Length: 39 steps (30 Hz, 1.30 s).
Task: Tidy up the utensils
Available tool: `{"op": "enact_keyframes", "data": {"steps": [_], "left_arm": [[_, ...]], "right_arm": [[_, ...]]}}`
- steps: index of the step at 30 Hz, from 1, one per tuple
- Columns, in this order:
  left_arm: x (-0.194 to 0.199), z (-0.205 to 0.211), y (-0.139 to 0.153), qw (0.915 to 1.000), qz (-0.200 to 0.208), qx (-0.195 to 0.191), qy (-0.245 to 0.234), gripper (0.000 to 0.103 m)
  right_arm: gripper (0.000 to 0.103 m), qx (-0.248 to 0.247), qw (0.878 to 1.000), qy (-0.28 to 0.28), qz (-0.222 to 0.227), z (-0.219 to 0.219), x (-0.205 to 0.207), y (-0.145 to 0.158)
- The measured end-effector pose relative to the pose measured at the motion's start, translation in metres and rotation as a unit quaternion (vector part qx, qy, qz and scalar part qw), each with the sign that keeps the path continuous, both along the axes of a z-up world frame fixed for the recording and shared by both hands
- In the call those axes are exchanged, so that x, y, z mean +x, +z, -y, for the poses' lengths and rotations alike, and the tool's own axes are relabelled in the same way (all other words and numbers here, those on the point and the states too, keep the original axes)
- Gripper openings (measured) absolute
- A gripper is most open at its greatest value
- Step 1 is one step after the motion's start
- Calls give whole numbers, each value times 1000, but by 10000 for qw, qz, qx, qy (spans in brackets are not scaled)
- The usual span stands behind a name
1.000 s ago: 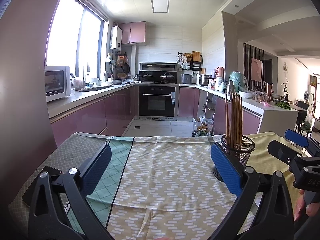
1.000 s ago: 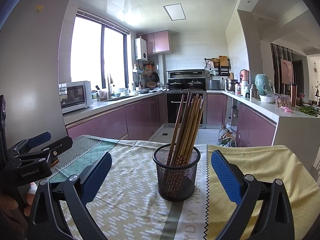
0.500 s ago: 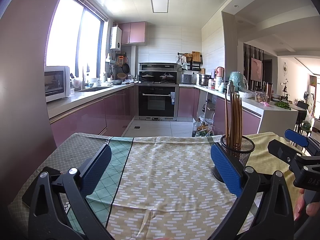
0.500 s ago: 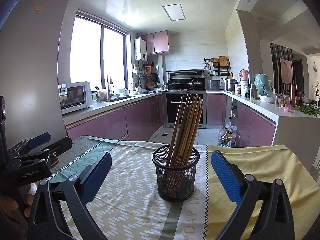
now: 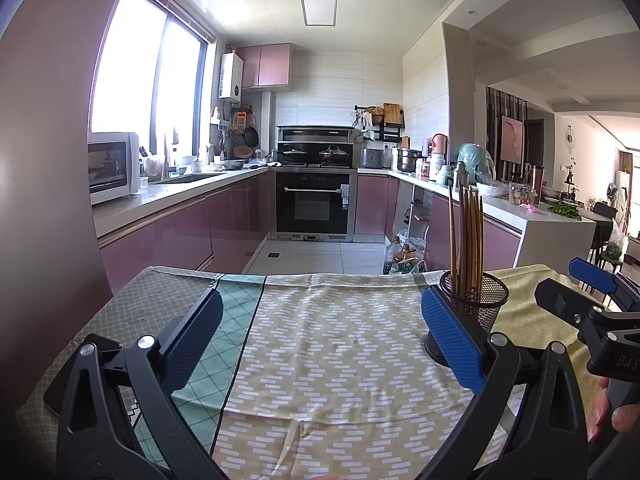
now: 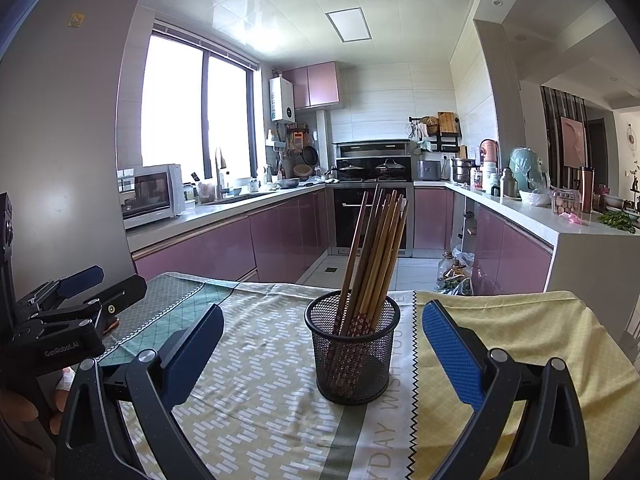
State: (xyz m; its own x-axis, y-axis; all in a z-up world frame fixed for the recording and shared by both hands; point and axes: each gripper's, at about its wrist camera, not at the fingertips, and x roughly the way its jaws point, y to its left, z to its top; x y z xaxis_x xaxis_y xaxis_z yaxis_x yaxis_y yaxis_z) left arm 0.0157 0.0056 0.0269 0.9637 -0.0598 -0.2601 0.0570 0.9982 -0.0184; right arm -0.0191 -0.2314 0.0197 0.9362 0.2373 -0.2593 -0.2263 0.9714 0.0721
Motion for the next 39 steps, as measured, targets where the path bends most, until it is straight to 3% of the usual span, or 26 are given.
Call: {"op": "enact_keyframes", "data": {"steps": [39], "left_arm": [[2, 2, 0, 10000, -39, -40, -46, 98]], "right_arm": [[96, 19, 10000, -3, 2, 2, 0, 1]]}}
